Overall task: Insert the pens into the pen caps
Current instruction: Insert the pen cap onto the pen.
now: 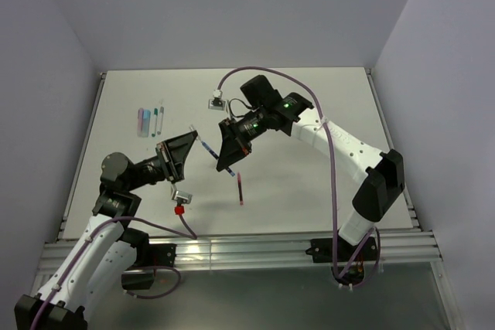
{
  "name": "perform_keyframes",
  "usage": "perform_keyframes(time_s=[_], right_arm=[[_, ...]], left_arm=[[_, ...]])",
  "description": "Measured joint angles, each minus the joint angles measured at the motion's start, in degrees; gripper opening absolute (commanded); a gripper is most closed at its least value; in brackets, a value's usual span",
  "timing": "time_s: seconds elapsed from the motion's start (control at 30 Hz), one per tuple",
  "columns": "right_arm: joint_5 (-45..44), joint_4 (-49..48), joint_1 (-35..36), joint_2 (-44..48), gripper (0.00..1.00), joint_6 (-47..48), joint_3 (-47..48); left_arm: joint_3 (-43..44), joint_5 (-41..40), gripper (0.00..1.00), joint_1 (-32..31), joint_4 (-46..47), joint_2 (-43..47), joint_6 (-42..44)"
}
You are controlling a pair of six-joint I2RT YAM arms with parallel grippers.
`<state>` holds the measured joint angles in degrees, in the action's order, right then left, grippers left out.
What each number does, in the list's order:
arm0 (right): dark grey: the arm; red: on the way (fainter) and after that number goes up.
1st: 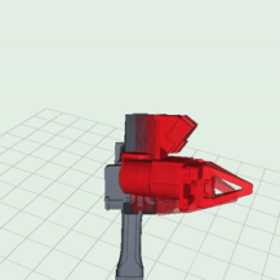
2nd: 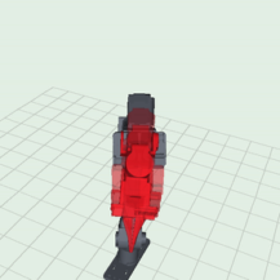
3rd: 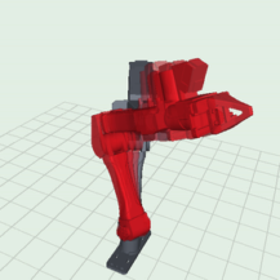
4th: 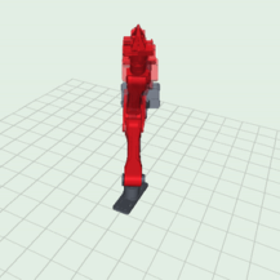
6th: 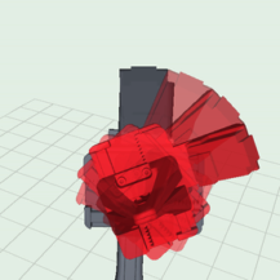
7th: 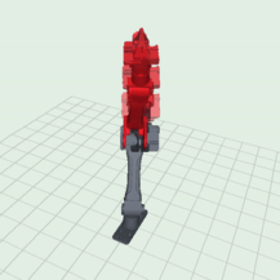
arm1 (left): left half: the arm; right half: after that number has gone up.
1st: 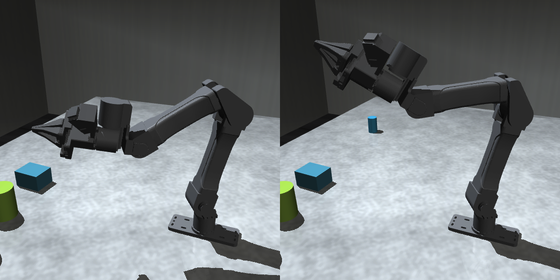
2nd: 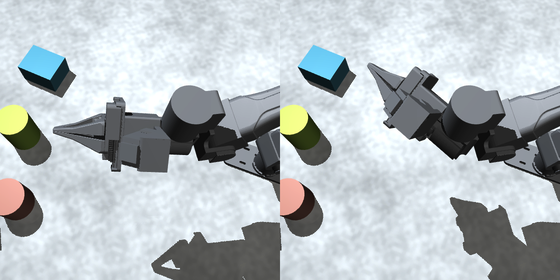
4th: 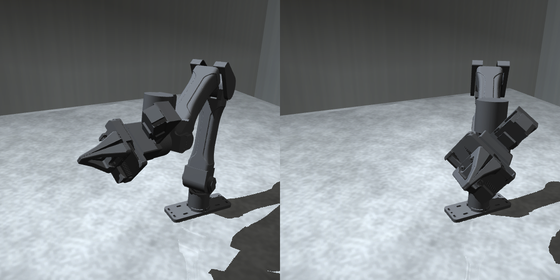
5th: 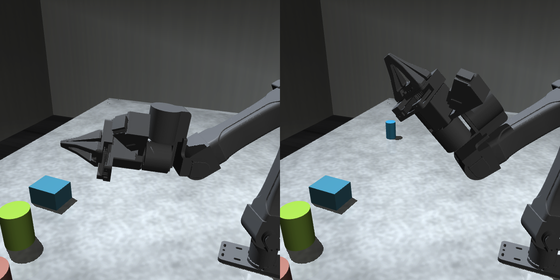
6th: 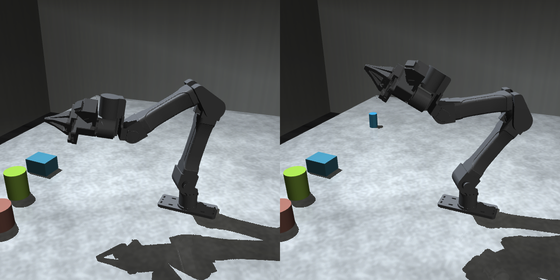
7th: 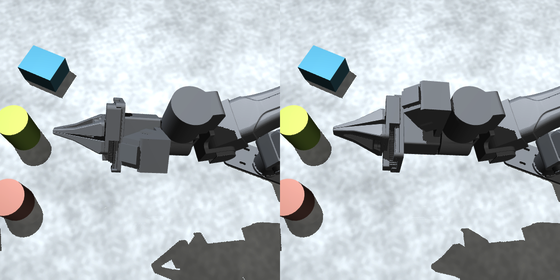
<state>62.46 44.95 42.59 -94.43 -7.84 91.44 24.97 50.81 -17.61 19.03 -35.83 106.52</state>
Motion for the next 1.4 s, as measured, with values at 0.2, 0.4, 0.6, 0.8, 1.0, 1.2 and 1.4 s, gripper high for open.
perform_keyframes(time_s=[0.2,0.4,0.6,0.8,1.0,1.2,1.4], right_arm=[[0.1,-0.2,0.0,-1.1,0.00,-0.2,0.0],[0.2,-0.3,0.0,-1.5,0.00,-0.3,0.0],[0.1,-0.2,-0.1,-1.9,0.00,-1.4,1.5],[0.1,0.2,-0.1,-2.5,0.00,-3.7,2.9],[-4.5,-2.2,-0.1,-2.6,0.00,-9.4,3.7],[-9.9,-1.8,-0.4,-5.8,0.00,-12.0,11.9],[-12.7,-1.5,-0.3,-5.9,0.00,-12.3,14.0]], left_arm=[[0.2,0.4,0.00,-0.2,-0.6,0.0,0.4],[0.5,0.4,0.01,-0.2,-1.6,-0.1,0.5],[0.7,0.9,0.00,-0.5,-4.0,0.2,3.2],[1.4,0.1,0.00,-0.5,-5.2,0.2,5.6],[1.9,-3.9,0.00,-1.8,-2.0,-4.7,6.6],[4.3,-12.7,0.00,-4.0,3.3,-8.7,6.8],[4.9,-17.3,0.00,-6.2,4.6,-9.0,6.8]])
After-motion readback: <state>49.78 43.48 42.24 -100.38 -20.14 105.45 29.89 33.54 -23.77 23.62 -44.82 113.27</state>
